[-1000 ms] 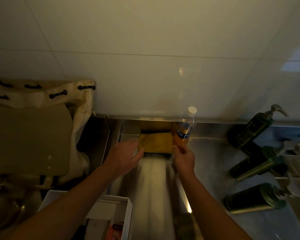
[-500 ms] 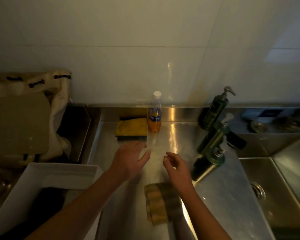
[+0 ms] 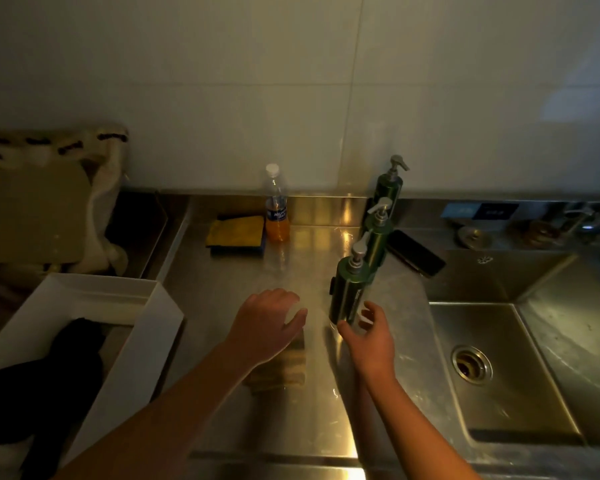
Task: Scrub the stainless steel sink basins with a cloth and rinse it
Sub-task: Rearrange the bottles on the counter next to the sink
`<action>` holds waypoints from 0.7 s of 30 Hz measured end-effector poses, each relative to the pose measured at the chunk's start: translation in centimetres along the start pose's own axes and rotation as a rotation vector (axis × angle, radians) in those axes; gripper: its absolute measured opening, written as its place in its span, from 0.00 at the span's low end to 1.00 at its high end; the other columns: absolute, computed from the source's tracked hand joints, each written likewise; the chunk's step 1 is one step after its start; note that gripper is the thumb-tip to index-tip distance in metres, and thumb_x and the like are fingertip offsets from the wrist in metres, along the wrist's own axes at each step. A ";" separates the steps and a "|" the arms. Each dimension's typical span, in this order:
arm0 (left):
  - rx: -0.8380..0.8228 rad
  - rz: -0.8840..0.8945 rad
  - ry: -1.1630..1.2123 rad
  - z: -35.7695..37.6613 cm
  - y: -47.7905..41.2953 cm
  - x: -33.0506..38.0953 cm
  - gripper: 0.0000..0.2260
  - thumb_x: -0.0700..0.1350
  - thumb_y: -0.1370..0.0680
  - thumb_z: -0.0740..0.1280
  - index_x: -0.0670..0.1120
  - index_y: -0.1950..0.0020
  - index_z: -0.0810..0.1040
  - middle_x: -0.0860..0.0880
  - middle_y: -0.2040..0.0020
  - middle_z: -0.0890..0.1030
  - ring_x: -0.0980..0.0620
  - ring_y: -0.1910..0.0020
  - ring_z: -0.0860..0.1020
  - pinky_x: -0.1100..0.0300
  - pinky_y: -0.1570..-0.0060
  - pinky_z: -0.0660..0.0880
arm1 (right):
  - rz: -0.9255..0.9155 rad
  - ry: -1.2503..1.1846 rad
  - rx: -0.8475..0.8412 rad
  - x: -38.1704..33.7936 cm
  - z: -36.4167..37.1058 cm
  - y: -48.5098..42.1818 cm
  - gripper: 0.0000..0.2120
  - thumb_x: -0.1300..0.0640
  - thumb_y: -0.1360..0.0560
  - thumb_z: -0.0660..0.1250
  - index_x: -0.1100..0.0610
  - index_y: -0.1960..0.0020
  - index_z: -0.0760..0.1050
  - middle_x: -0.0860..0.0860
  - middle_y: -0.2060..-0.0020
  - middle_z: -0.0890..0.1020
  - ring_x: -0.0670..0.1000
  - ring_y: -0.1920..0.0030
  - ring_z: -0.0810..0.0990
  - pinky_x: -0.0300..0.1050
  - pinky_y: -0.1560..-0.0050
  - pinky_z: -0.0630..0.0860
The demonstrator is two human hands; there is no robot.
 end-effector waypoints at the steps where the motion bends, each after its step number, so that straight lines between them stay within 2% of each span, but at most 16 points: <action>1: -0.002 0.000 0.001 -0.1 -0.2 0.0 0.21 0.60 0.19 0.56 0.47 0.45 0.82 0.50 0.50 0.84 0.52 0.55 0.81 0.50 0.55 0.78 | -0.012 0.012 -0.010 -0.4 0.0 -0.5 0.33 0.55 0.28 0.76 0.51 0.27 0.66 0.46 0.36 0.76 0.50 0.39 0.77 0.46 0.41 0.74; 6: -0.028 -0.075 0.021 -0.4 -1.5 -1.4 0.26 0.64 0.21 0.52 0.49 0.41 0.81 0.52 0.46 0.83 0.53 0.50 0.81 0.56 0.49 0.76 | -0.025 0.073 -0.027 -1.1 1.1 -2.9 0.34 0.52 0.29 0.77 0.49 0.27 0.66 0.49 0.33 0.77 0.52 0.35 0.76 0.54 0.36 0.75; 11: -0.060 -0.123 0.063 0.1 -3.7 -4.2 0.29 0.64 0.23 0.51 0.47 0.39 0.81 0.49 0.43 0.83 0.49 0.47 0.81 0.51 0.44 0.75 | -0.047 0.081 -0.005 -2.5 3.1 -5.5 0.30 0.50 0.30 0.77 0.48 0.31 0.71 0.48 0.36 0.79 0.50 0.38 0.78 0.51 0.38 0.77; 15: -0.114 -0.168 0.086 0.9 -6.9 -7.5 0.29 0.65 0.23 0.51 0.49 0.36 0.79 0.51 0.40 0.82 0.52 0.45 0.79 0.54 0.41 0.73 | -0.064 0.078 0.039 -5.1 5.4 -9.2 0.31 0.49 0.30 0.77 0.48 0.30 0.70 0.49 0.38 0.79 0.49 0.39 0.78 0.47 0.40 0.75; 18: -0.138 -0.161 0.097 1.6 -9.8 -10.4 0.23 0.62 0.22 0.56 0.50 0.37 0.79 0.52 0.44 0.81 0.53 0.48 0.78 0.53 0.45 0.75 | -0.083 0.091 0.043 -7.6 7.5 -12.7 0.32 0.50 0.30 0.76 0.50 0.29 0.69 0.50 0.37 0.79 0.51 0.38 0.78 0.47 0.41 0.74; 21: -0.136 -0.128 0.132 2.3 -12.3 -13.0 0.22 0.63 0.21 0.54 0.50 0.44 0.80 0.52 0.52 0.81 0.53 0.54 0.78 0.50 0.53 0.76 | -0.057 0.089 0.050 -9.2 9.3 -16.0 0.33 0.51 0.30 0.77 0.51 0.28 0.69 0.51 0.35 0.78 0.51 0.37 0.77 0.47 0.40 0.73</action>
Point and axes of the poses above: each hand's wrist, its own y-axis away from the middle knuckle, its own z-axis out of the palm, x = y × z, the point moved 7 cm from there along -y, towards the middle knuckle
